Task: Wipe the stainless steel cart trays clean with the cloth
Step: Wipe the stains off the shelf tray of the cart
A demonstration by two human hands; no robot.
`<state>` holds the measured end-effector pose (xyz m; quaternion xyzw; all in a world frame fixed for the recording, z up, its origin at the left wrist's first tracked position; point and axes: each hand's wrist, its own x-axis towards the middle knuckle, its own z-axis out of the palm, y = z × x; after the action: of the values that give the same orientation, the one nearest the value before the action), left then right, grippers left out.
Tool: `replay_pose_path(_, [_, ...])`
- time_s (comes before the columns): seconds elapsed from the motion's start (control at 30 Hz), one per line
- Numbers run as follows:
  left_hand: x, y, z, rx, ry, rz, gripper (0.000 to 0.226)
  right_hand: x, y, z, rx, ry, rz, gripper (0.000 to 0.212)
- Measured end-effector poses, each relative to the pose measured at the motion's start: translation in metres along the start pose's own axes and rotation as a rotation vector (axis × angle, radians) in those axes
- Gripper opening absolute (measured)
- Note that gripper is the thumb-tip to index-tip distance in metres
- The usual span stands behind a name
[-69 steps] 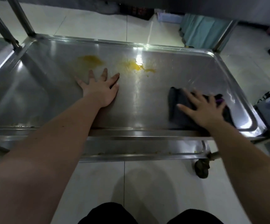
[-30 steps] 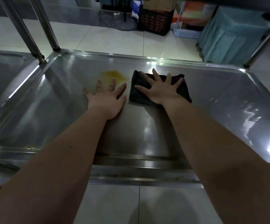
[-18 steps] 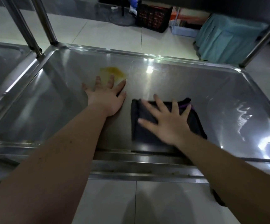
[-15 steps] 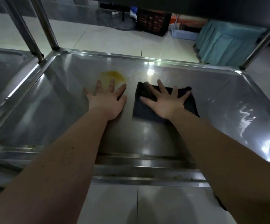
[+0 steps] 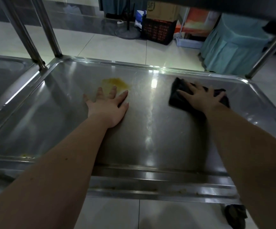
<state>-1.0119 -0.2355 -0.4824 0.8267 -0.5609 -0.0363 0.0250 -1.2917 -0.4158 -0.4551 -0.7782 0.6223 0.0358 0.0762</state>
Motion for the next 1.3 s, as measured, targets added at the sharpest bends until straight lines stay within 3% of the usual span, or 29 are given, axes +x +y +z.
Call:
replay_pose_path(0.13, [-0.001, 0.002, 0.001, 0.016, 0.012, 0.005, 0.055, -0.005, -0.003, 0.0, 0.052, 0.007, 0.127, 0.083])
replay_pose_path(0.27, [-0.001, 0.002, 0.001, 0.01, 0.022, 0.006, 0.055, -0.012, -0.114, 0.016, 0.022, 0.023, -0.21, 0.076])
replay_pose_path(0.37, [0.001, -0.003, 0.001, -0.003, 0.005, -0.003, 0.056, -0.018, -0.154, 0.02, 0.011, 0.024, -0.305, 0.076])
replay_pose_path(0.47, [0.001, -0.004, 0.002, 0.001, 0.001, -0.005, 0.056, -0.011, -0.117, 0.015, 0.007, 0.03, -0.26, 0.074])
replay_pose_path(0.67, [0.003, 0.0, 0.002, 0.003, -0.002, 0.008, 0.056, -0.013, 0.007, 0.002, 0.041, 0.012, 0.021, 0.082])
replay_pose_path(0.77, [0.001, 0.001, 0.001, 0.006, -0.002, 0.017, 0.055, -0.029, -0.005, 0.009, 0.045, 0.026, -0.021, 0.08])
replay_pose_path(0.9, [-0.003, 0.001, -0.002, 0.002, -0.002, 0.007, 0.051, -0.073, -0.088, 0.035, -0.004, 0.059, -0.271, 0.079])
replay_pose_path(1.0, [-0.007, 0.001, -0.003, 0.003, 0.003, -0.006, 0.05, -0.1, -0.115, 0.043, -0.022, 0.059, -0.307, 0.085])
replay_pose_path(1.3, [-0.006, 0.006, -0.003, 0.009, -0.027, -0.004, 0.053, -0.116, 0.005, 0.024, 0.036, 0.017, -0.027, 0.086])
